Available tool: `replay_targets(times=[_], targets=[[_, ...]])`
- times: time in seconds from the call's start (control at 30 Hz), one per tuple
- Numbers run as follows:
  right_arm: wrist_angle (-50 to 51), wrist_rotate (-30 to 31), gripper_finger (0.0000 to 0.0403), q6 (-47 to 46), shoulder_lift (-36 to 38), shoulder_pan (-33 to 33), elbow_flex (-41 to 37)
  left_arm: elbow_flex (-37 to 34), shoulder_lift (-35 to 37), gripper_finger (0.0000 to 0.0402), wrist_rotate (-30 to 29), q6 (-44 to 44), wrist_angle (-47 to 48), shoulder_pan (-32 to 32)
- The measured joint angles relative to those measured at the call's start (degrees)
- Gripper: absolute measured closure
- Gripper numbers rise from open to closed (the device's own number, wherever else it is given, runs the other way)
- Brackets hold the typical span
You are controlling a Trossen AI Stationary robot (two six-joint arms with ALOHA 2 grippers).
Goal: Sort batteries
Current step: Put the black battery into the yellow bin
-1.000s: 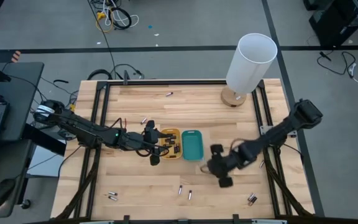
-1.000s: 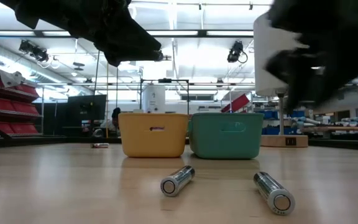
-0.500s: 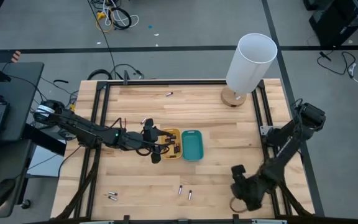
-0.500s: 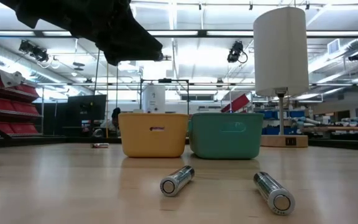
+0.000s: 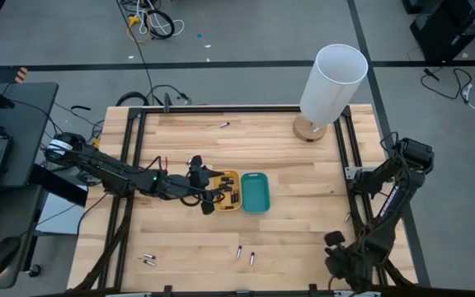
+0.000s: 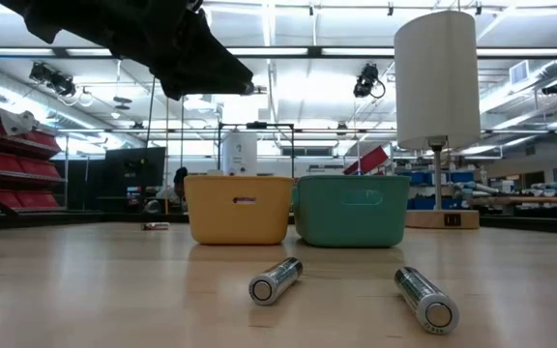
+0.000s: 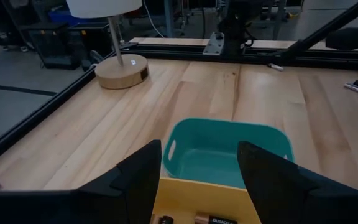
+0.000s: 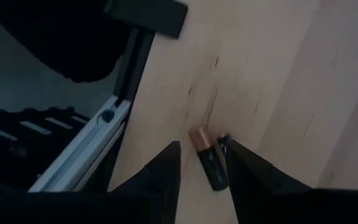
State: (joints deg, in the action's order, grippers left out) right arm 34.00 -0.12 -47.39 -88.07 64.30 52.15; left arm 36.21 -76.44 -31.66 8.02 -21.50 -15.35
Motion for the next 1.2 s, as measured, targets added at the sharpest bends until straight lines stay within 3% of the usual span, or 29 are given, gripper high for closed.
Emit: replay_targets(times=[0.3, 0.6, 0.97, 1.07, 1.2], targets=[[2.7, -0.3, 0.03, -2.9, -0.9, 1.8, -1.2, 0.0, 0.0, 0.0175, 0.0, 0.1, 0.0, 0.0], [-0.3, -6.2, 0.0289, 0.0, -4.9, 1.8, -1.1, 0.0, 0.0, 0.0175, -0.3, 0.1, 0.0, 0.0], [-1.3, -4.7, 0.0291, 1.9, -7.8, 1.5, -1.1, 0.0, 0.0, 0.0174, -0.7, 0.2, -0.3, 0.0], [-0.8, -3.3, 0.0291, -0.5, -7.8, 1.2, -0.6, 0.0, 0.0, 0.0174, -0.8, 0.2, -0.6, 0.0], [1.4, -3.9, 0.0289, -11.2, -7.8, 0.2, -0.1, 0.0, 0.0, 0.0174, -0.9, 0.1, -0.9, 0.0]])
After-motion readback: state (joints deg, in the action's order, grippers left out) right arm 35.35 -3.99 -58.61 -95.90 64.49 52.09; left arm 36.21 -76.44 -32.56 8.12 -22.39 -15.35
